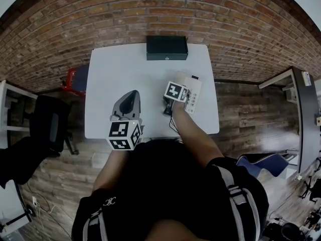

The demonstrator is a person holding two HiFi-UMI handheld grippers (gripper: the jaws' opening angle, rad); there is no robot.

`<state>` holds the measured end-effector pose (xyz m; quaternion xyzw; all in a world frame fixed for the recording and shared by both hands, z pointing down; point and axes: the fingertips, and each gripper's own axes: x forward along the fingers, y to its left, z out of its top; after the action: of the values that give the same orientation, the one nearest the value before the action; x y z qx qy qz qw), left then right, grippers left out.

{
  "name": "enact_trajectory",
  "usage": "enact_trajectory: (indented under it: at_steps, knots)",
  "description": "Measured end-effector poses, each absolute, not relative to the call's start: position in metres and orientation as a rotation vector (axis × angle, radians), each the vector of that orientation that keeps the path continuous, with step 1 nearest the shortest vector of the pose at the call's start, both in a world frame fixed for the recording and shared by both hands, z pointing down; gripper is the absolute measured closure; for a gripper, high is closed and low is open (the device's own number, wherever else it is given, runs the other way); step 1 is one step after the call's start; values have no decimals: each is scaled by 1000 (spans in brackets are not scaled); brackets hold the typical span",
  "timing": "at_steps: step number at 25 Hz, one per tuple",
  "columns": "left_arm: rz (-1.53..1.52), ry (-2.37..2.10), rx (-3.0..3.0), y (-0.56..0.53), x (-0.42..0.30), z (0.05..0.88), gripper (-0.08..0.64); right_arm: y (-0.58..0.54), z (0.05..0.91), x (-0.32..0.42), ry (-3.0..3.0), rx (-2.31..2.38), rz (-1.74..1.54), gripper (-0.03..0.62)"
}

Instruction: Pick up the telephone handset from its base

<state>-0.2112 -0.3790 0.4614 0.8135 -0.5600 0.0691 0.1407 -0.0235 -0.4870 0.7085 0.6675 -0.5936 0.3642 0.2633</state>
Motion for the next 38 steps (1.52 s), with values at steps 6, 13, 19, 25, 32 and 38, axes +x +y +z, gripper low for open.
enact_trajectory:
  at_steps: [6, 13, 19, 25, 32, 38]
  knots:
    - [193, -1601, 2362, -374, -206, 459, 558, -484, 703, -23, -1602, 1788, 1032, 383]
    - [176, -1553, 2377, -373, -193, 460, 558, -477, 676, -33, -1756, 1762, 991, 385]
    - [163, -1519, 2389, -373, -176, 460, 558, -479, 628, -23, -2000, 1814, 864, 385]
    - [150, -1497, 2398, -373, -159, 460, 558, -476, 587, -10, -2138, 1812, 763, 385]
    - [157, -1478, 2411, -379, -142, 457, 558, -464, 528, 9, -2270, 1833, 560, 385]
    - [169, -1453, 2435, -381, -129, 454, 558, -443, 494, 21, -2387, 1824, 507, 387]
